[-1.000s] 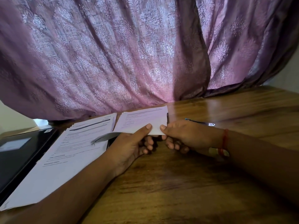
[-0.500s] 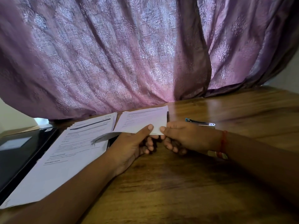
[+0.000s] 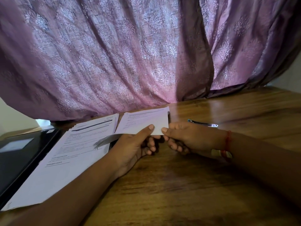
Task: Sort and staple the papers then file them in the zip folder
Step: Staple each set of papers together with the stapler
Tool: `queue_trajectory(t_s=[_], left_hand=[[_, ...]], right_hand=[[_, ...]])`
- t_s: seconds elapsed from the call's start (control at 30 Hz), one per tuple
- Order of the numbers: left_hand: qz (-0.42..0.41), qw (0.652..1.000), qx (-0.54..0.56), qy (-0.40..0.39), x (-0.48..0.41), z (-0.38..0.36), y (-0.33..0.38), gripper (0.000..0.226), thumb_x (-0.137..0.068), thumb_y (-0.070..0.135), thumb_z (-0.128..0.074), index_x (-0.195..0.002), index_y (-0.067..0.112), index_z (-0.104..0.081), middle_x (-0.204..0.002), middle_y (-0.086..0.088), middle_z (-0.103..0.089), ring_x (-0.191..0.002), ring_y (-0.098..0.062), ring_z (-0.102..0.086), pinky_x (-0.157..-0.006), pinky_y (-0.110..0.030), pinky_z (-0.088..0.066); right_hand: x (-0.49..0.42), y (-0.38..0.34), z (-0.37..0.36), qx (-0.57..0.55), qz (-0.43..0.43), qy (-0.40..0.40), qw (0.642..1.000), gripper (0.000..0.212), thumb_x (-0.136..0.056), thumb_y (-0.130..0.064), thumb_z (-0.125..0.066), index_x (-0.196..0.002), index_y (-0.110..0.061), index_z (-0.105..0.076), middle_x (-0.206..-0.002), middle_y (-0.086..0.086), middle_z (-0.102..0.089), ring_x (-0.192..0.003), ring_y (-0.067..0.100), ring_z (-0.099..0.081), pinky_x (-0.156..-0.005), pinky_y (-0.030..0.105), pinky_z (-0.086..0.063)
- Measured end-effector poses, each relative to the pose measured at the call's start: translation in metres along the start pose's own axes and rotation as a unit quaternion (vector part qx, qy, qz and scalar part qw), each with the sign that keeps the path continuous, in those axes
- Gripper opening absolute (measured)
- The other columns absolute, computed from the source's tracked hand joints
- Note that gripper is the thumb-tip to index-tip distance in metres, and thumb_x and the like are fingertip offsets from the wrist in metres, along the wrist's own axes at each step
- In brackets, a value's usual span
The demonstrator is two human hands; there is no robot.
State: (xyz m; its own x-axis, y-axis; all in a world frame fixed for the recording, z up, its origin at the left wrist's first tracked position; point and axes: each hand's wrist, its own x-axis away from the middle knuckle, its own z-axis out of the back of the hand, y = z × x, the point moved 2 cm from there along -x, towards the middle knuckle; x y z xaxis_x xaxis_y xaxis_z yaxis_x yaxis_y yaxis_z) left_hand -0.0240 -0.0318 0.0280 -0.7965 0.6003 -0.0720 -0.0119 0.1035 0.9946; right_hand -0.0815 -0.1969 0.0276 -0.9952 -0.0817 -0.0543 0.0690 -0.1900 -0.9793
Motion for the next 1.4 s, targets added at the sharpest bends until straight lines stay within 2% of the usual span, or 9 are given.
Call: queue_trajectory(t_s=[0.1, 0.43, 0.67, 0.77, 0.87, 1.0, 1.17, 1.4], left_hand=[[0.002, 1.0, -0.01, -0.007, 0.0004, 0.0006, 0.0006, 0.023, -0.091, 0.031, -0.067, -0.079, 0.017, -0.081, -0.072, -0.011, -0.06, -0.059, -0.015, -0.058, -0.053, -0.022, -0.047], [0.017, 0.999, -0.035, -0.017, 0.001, 0.0023, 0.0002, 0.023, -0.088, 0.033, -0.069, -0.081, 0.013, -0.076, -0.07, -0.009, -0.061, -0.063, -0.019, -0.059, -0.055, -0.024, -0.048], [0.026, 0.999, -0.034, -0.011, 0.0003, 0.0022, -0.0007, 0.024, -0.086, 0.034, -0.069, -0.075, 0.014, -0.077, -0.065, -0.006, -0.059, -0.061, -0.015, -0.058, -0.054, -0.022, -0.046], [0.025, 0.999, -0.03, -0.011, 0.0001, 0.0032, -0.0011, 0.024, -0.087, 0.033, -0.069, -0.082, 0.01, -0.075, -0.066, -0.006, -0.06, -0.062, -0.016, -0.058, -0.054, -0.023, -0.046], [0.02, 0.999, -0.041, -0.017, 0.0, 0.003, -0.0014, 0.024, -0.088, 0.032, -0.069, -0.081, 0.011, -0.076, -0.067, -0.007, -0.06, -0.063, -0.016, -0.058, -0.055, -0.023, -0.047], [0.015, 0.998, -0.049, -0.025, 0.0005, 0.002, -0.0013, 0.023, -0.085, 0.032, -0.07, -0.079, 0.012, -0.077, -0.067, -0.008, -0.06, -0.062, -0.016, -0.058, -0.055, -0.022, -0.047], [0.018, 0.998, -0.049, -0.029, 0.0014, 0.0016, -0.0003, 0.023, -0.087, 0.032, -0.068, -0.078, 0.012, -0.077, -0.066, -0.007, -0.059, -0.062, -0.017, -0.059, -0.055, -0.022, -0.047], [0.024, 0.998, -0.053, -0.026, 0.0014, 0.0022, 0.0006, 0.028, -0.094, 0.032, -0.063, -0.081, 0.01, -0.074, -0.068, -0.008, -0.059, -0.063, -0.017, -0.059, -0.058, -0.023, -0.048]], right_hand=[[-0.0016, 0.0018, 0.0008, 0.003, 0.005, 0.004, 1.0, 0.029, -0.102, -0.032, -0.047, -0.08, -0.014, -0.053, -0.055, 0.0, -0.052, -0.042, 0.007, -0.04, -0.037, 0.016, -0.029], [-0.0005, 0.0014, 0.0021, 0.012, 0.004, -0.014, 1.0, 0.03, -0.102, -0.033, -0.046, -0.079, -0.015, -0.053, -0.057, 0.0, -0.052, -0.044, 0.008, -0.039, -0.04, 0.017, -0.03], [0.0024, 0.0009, 0.0033, -0.07, -0.028, -0.06, 0.995, 0.025, -0.104, -0.025, -0.045, -0.084, -0.014, -0.055, -0.063, -0.002, -0.054, -0.05, 0.005, -0.044, -0.047, 0.019, -0.035], [0.0019, 0.001, 0.0041, -0.099, -0.063, -0.047, 0.992, 0.028, -0.102, -0.035, -0.048, -0.09, -0.013, -0.059, -0.065, 0.001, -0.055, -0.051, 0.007, -0.046, -0.045, 0.019, -0.036], [0.0011, 0.001, 0.0021, -0.081, -0.068, -0.034, 0.994, 0.034, -0.099, -0.044, -0.049, -0.091, -0.013, -0.06, -0.065, 0.0, -0.057, -0.051, 0.006, -0.047, -0.045, 0.018, -0.037], [0.0011, 0.0022, 0.0015, -0.057, -0.046, -0.028, 0.997, 0.03, -0.102, -0.037, -0.047, -0.083, -0.017, -0.059, -0.065, -0.001, -0.056, -0.051, 0.005, -0.046, -0.045, 0.017, -0.036], [0.0004, 0.0031, 0.0013, -0.045, -0.031, -0.042, 0.998, 0.028, -0.104, -0.036, -0.043, -0.092, -0.014, -0.054, -0.063, -0.002, -0.054, -0.049, 0.004, -0.044, -0.045, 0.017, -0.036], [-0.0018, 0.0028, -0.0018, -0.006, -0.008, -0.038, 0.999, 0.029, -0.105, -0.033, -0.04, -0.092, -0.011, -0.052, -0.057, -0.002, -0.053, -0.045, 0.005, -0.045, -0.042, 0.018, -0.036]])
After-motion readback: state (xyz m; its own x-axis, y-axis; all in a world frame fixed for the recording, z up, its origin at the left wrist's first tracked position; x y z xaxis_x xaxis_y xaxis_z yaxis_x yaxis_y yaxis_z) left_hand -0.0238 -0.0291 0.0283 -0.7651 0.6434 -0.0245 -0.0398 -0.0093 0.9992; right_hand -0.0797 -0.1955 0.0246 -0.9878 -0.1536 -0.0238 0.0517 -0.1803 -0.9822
